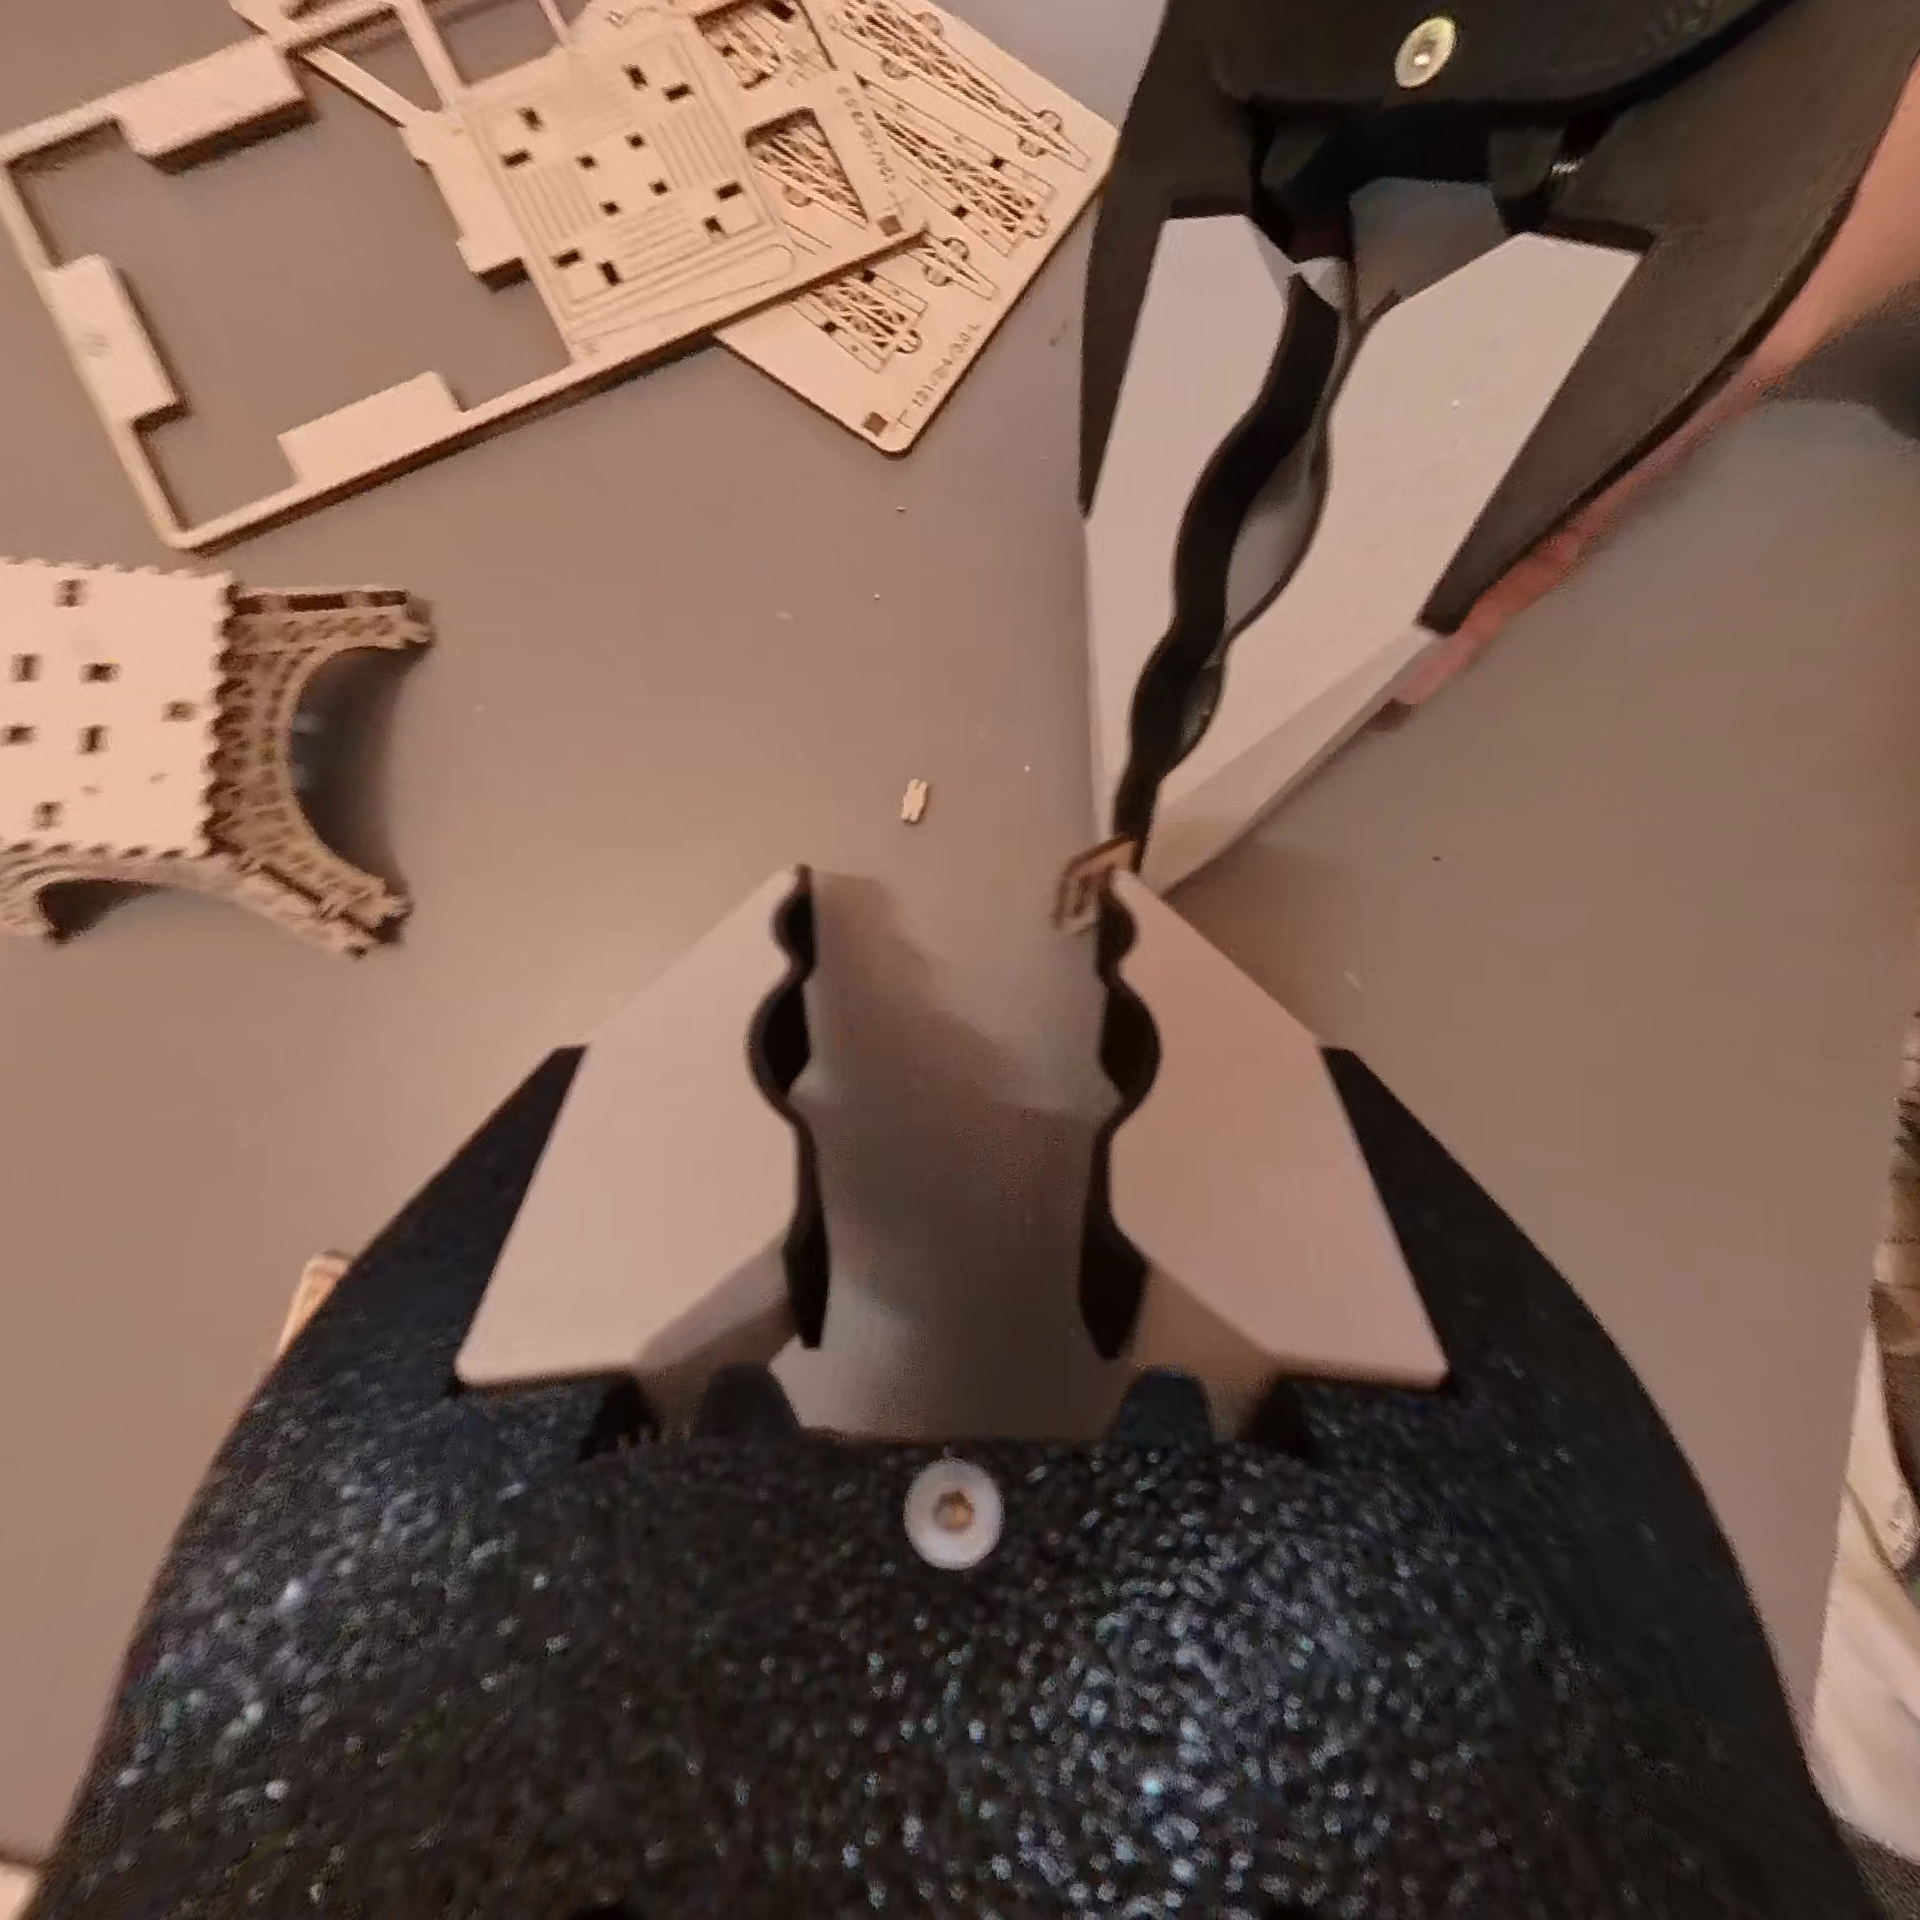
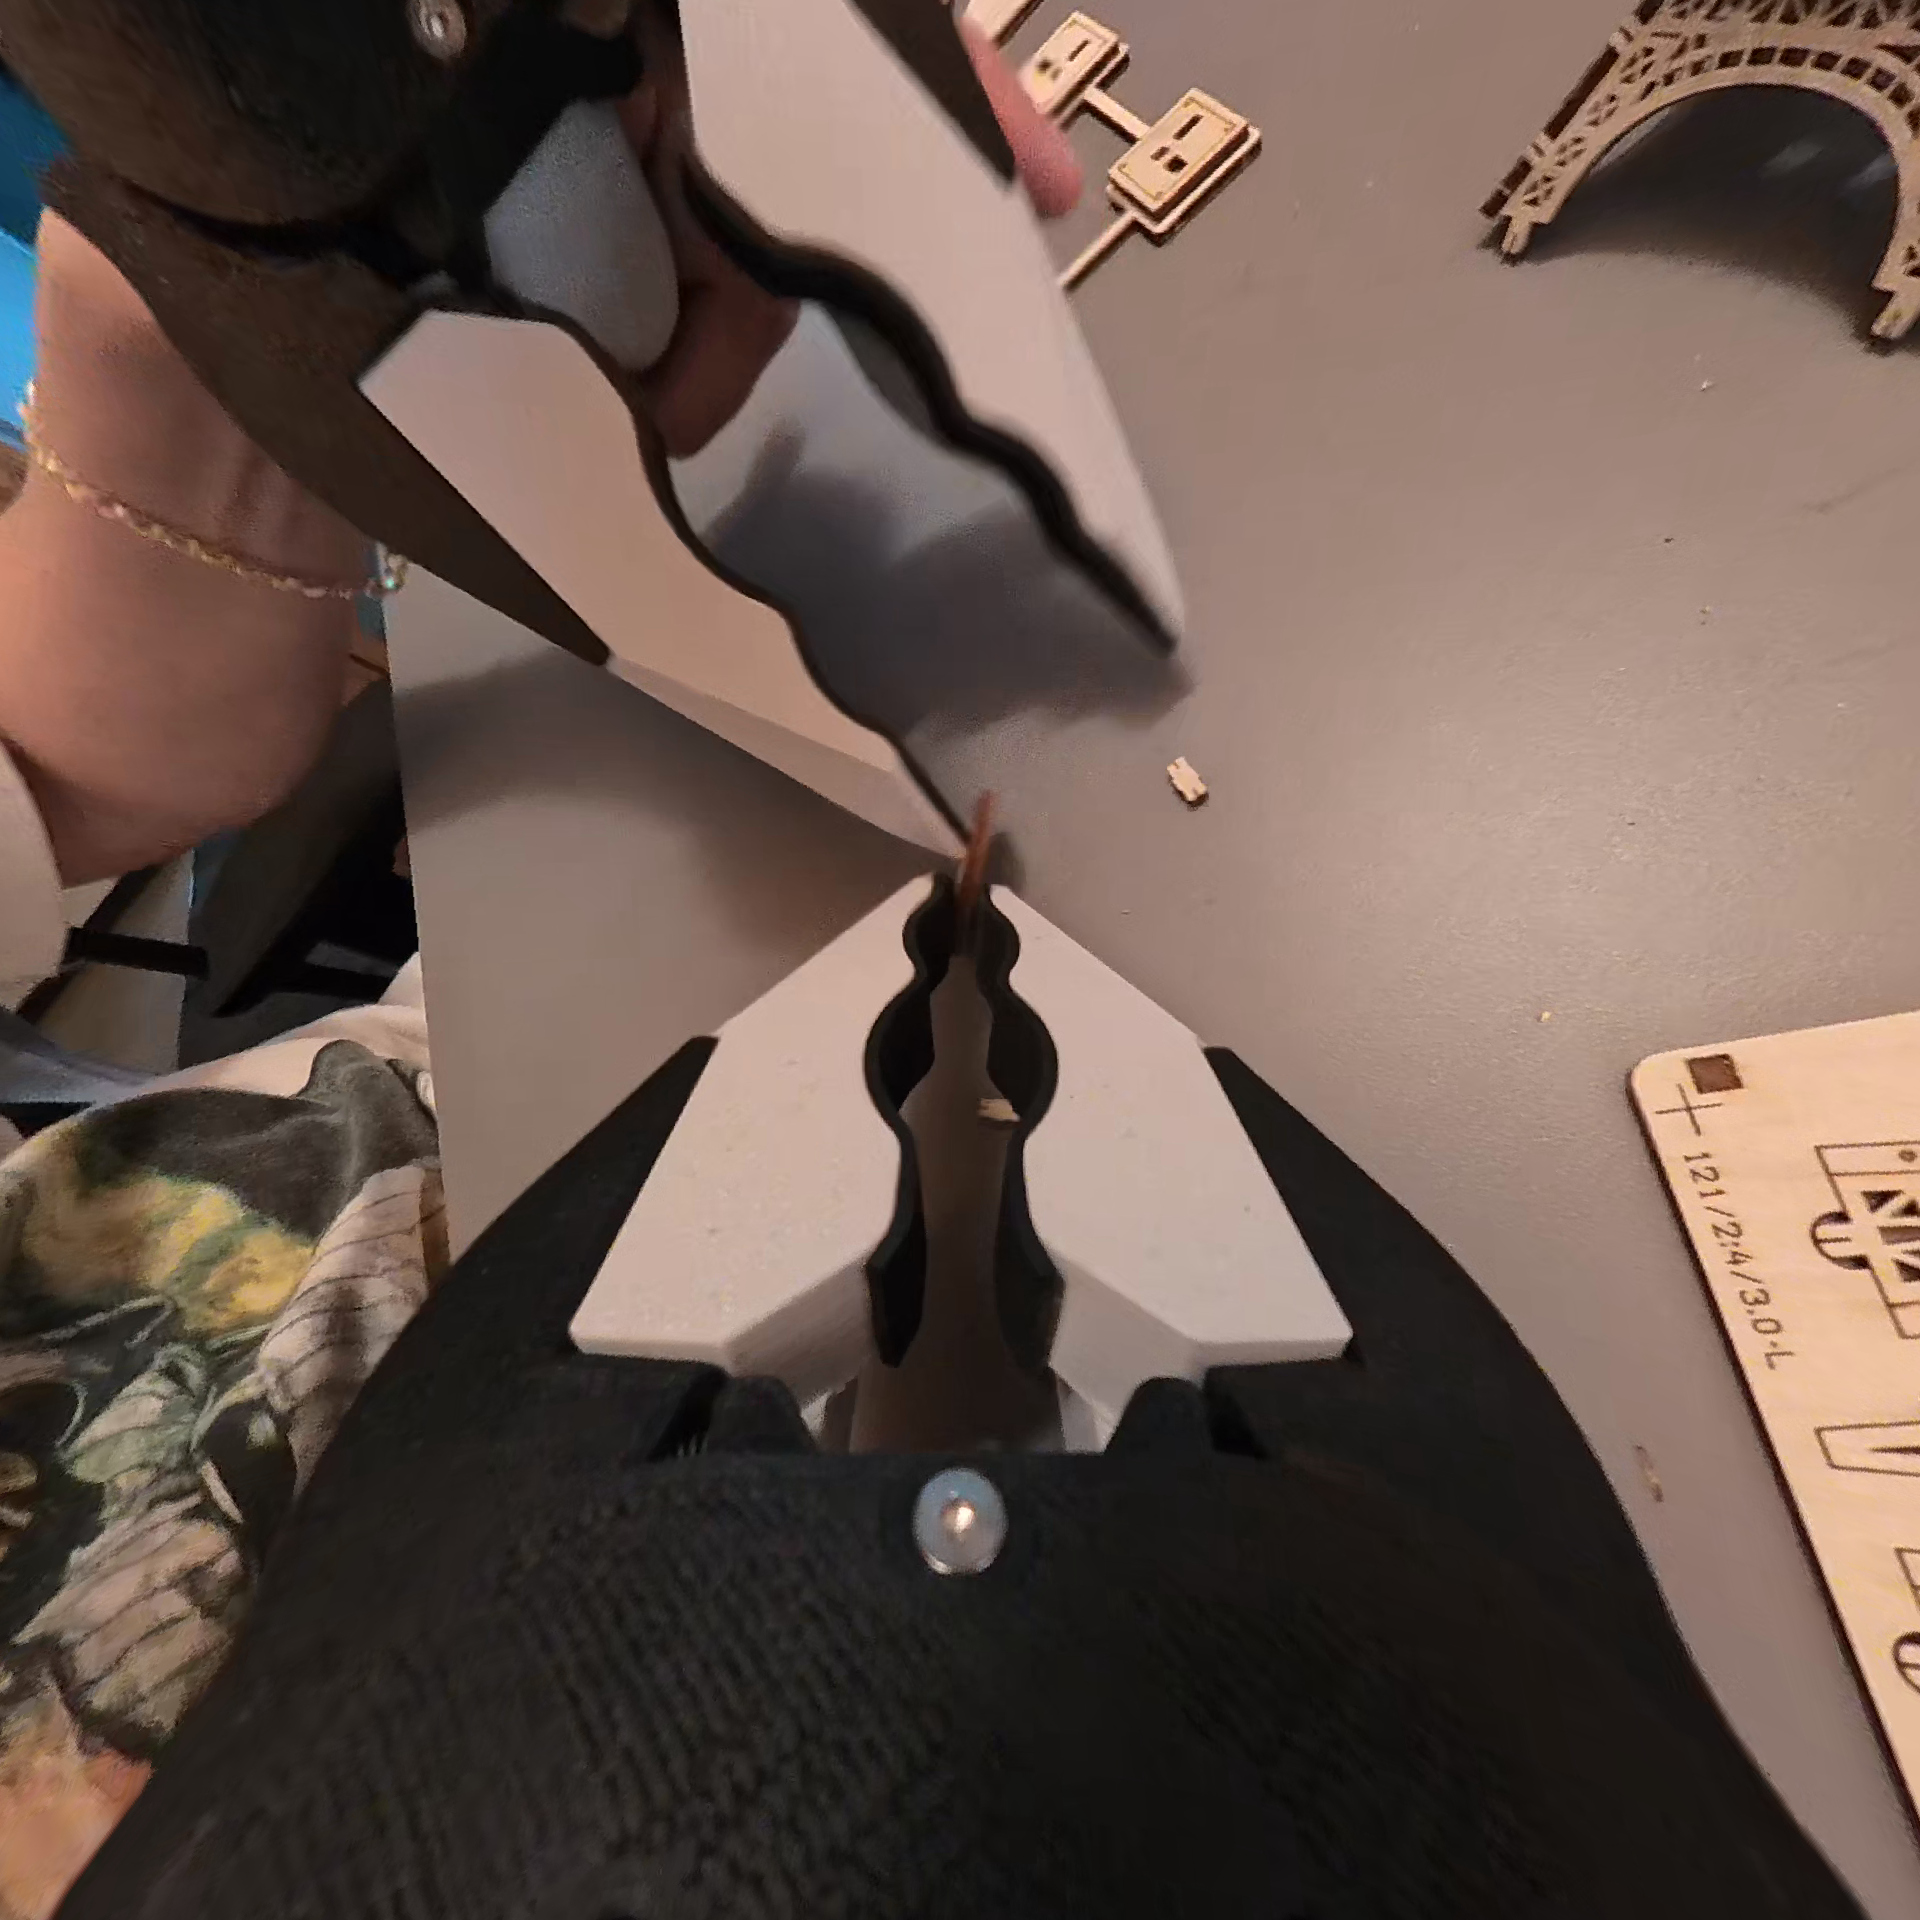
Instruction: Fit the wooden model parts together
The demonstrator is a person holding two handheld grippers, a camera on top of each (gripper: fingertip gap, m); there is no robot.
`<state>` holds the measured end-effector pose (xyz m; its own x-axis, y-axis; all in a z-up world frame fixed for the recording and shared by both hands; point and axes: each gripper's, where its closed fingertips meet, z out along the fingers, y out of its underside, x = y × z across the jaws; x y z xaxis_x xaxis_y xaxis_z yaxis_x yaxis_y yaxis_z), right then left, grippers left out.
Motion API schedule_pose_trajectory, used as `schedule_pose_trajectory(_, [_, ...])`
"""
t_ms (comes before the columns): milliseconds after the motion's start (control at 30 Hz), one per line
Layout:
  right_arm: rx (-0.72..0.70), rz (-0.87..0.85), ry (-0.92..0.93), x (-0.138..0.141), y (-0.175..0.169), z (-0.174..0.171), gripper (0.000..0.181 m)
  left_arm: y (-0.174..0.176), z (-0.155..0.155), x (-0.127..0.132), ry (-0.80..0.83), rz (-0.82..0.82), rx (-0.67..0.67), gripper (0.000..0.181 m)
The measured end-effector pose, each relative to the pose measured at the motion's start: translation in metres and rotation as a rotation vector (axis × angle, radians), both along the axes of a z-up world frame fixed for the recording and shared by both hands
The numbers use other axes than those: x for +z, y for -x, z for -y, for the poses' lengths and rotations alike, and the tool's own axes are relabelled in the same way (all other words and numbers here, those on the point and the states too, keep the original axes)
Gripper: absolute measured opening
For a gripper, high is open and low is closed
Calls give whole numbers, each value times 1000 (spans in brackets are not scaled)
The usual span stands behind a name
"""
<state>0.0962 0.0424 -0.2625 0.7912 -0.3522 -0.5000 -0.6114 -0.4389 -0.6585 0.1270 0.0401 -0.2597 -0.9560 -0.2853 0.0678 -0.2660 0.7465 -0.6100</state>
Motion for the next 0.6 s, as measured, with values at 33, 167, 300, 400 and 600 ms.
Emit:
schedule_pose_trajectory(33, [19,6,-26,3,2,-1,1,-1,-4,2,4,25,12,59])
schedule_pose_trajectory(167, [8,-109,-99,7,3,0,1,9,-9,12,161,37,59,58])
schedule_pose_trajectory(300, [43,-151,-144,11,7,-1,1,24,-5,19,326,-70,59,25])
schedule_pose_trajectory(400, [99,-120,-118,10,16,-4,1,27,0,15,354,-169,73,27])
schedule_pose_trajectory(600, [67,-75,-107,10,12,-3,1,34,5,12,378,-242,60,3])
